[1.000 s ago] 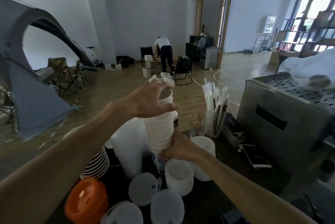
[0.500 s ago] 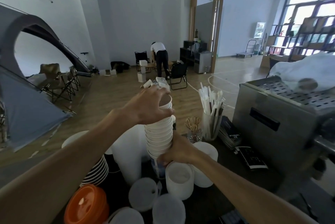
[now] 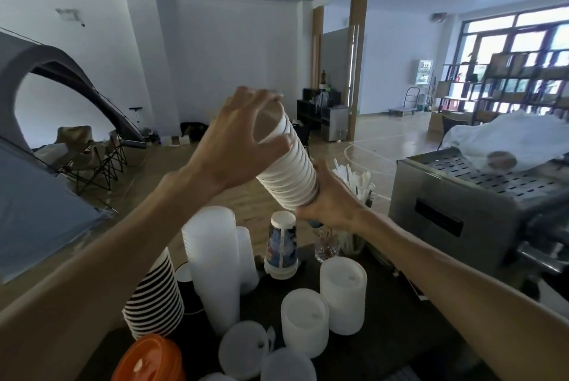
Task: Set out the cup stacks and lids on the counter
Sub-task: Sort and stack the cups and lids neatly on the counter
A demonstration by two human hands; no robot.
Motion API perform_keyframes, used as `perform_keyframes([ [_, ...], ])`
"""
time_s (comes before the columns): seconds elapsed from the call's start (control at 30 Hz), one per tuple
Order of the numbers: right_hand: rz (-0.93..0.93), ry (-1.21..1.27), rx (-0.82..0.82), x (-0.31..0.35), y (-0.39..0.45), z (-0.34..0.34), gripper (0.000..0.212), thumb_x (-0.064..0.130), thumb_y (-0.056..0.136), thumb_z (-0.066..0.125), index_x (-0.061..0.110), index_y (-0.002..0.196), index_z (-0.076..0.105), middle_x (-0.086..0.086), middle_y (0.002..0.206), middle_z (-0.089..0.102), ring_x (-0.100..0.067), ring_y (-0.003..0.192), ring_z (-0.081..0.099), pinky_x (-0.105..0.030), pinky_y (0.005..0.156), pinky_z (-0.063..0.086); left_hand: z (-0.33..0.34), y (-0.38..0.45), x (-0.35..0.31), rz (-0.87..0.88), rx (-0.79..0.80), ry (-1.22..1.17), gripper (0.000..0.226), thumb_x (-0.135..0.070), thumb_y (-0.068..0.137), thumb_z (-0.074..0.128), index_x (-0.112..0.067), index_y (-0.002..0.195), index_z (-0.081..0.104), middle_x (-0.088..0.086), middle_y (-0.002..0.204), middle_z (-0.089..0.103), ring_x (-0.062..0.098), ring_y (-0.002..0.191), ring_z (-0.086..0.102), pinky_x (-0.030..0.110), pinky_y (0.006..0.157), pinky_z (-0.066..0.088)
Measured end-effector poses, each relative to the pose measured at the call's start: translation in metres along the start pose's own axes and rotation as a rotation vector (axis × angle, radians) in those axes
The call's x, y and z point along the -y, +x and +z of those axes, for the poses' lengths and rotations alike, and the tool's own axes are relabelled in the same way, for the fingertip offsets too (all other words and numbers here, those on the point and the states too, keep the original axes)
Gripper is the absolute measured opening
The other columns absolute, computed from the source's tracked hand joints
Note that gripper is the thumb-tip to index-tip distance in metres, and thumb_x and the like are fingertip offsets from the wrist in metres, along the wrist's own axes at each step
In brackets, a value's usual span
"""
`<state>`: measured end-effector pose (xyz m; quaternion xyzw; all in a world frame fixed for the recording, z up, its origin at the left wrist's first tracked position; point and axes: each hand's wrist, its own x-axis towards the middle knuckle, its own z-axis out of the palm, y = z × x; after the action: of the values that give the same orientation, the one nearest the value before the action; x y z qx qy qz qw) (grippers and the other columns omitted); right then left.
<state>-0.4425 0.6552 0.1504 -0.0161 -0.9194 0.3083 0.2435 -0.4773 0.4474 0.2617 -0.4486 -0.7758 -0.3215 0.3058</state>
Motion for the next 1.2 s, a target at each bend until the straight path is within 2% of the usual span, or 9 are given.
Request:
perform_keyframes([
  [0.2, -0.153, -0.299, -0.018, 0.003, 0.026, -0.043, 0.094, 0.056, 0.051, 0.081, 0.023, 0.128, 0.038, 0.004, 0.117, 0.056, -0.018, 0.103, 0.058, -0.044, 0.085, 0.054, 0.008, -0.031, 0.018, -0.075, -0.023, -0.074, 0.074, -0.046, 0.081, 0.074, -0.027, 0.143, 0.037, -0.005, 0.136, 0.037, 0.004, 0.114, 0.038, 0.011, 0.086, 0.027],
  [0.27, -0.199, -0.399, -0.025, 0.011, 0.038, -0.057, 0.092, 0.058, 0.049, 0.074, 0.025, 0.127, 0.039, 0.003, 0.119, 0.056, -0.020, 0.105, 0.056, -0.048, 0.089, 0.052, 0.008, -0.037, 0.029, -0.097, -0.017, -0.053, 0.077, -0.046, 0.078, 0.077, -0.027, 0.141, 0.037, -0.006, 0.133, 0.036, 0.003, 0.110, 0.037, 0.017, 0.085, 0.031],
  [0.43, -0.348, -0.772, -0.044, 0.036, 0.073, -0.089, 0.087, 0.037, 0.056, 0.087, 0.024, 0.131, 0.045, 0.002, 0.128, 0.056, -0.020, 0.120, 0.052, -0.044, 0.105, 0.038, 0.023, -0.045, 0.052, -0.204, 0.126, 0.043, 0.093, -0.050, 0.069, 0.082, -0.027, 0.144, 0.032, 0.002, 0.136, 0.038, 0.013, 0.111, 0.042, 0.032, 0.088, 0.045],
  [0.6, -0.579, -1.155, -0.025, 0.074, 0.104, -0.106, 0.086, 0.031, 0.065, 0.085, 0.019, 0.139, 0.043, -0.003, 0.141, 0.050, -0.024, 0.132, 0.045, -0.055, 0.118, 0.021, 0.064, -0.033, 0.055, -0.313, 0.121, 0.030, 0.102, -0.045, 0.057, 0.084, -0.024, 0.137, 0.023, 0.006, 0.117, 0.053, 0.025, 0.101, 0.056, 0.043, 0.083, 0.055],
  [0.8, -0.802, -1.392, -0.154, 0.109, 0.107, -0.120, 0.082, 0.017, 0.074, 0.079, 0.018, 0.146, 0.041, -0.010, 0.152, 0.041, -0.032, 0.146, 0.028, -0.057, 0.122, 0.009, 0.103, -0.034, 0.037, -0.498, -0.094, -0.147, 0.082, -0.036, 0.065, 0.084, -0.015, 0.128, 0.034, 0.003, 0.114, 0.042, 0.022, 0.101, 0.048, 0.030, 0.075, 0.040],
  [0.93, -0.729, -1.089, -0.262, 0.102, 0.105, -0.135, 0.102, 0.032, 0.071, 0.082, 0.020, 0.155, 0.025, -0.015, 0.165, 0.010, -0.030, 0.153, 0.001, -0.051, 0.122, -0.003, 0.119, -0.038, 0.030, -0.554, -0.185, -0.285, 0.085, -0.034, 0.065, 0.086, -0.014, 0.131, 0.037, 0.001, 0.116, 0.042, 0.015, 0.101, 0.044, 0.029, 0.076, 0.042],
  [1.03, -0.429, -0.368, -0.303, 0.099, 0.094, -0.133, 0.109, 0.053, 0.074, 0.068, 0.019, 0.159, 0.009, -0.008, 0.167, 0.004, -0.024, 0.153, 0.006, -0.049, 0.123, 0.012, 0.127, -0.038, 0.025, -0.584, -0.236, -0.346, 0.087, -0.033, 0.065, 0.087, -0.014, 0.132, 0.036, 0.000, 0.117, 0.042, 0.014, 0.103, 0.044, 0.031, 0.079, 0.046],
  [1.1, -0.155, 0.161, -0.205, 0.103, 0.094, -0.121, 0.110, 0.060, 0.078, 0.069, 0.015, 0.158, 0.009, -0.007, 0.164, 0.018, -0.024, 0.149, 0.023, -0.046, 0.120, 0.023, 0.132, -0.037, 0.024, -0.584, -0.250, -0.358, 0.087, -0.033, 0.064, 0.088, -0.014, 0.131, 0.036, 0.000, 0.118, 0.042, 0.011, 0.101, 0.042, 0.032, 0.081, 0.048],
  [1.2, -0.111, 0.350, -0.074, 0.103, 0.100, -0.100, 0.071, 0.051, 0.079, 0.078, 0.014, 0.134, 0.054, -0.002, 0.128, 0.065, -0.014, 0.116, 0.062, -0.040, 0.103, 0.049, 0.143, -0.039, 0.022, -0.573, -0.248, -0.347, 0.085, -0.032, 0.064, 0.088, -0.014, 0.130, 0.036, -0.001, 0.118, 0.041, 0.009, 0.098, 0.042, 0.028, 0.077, 0.045],
])
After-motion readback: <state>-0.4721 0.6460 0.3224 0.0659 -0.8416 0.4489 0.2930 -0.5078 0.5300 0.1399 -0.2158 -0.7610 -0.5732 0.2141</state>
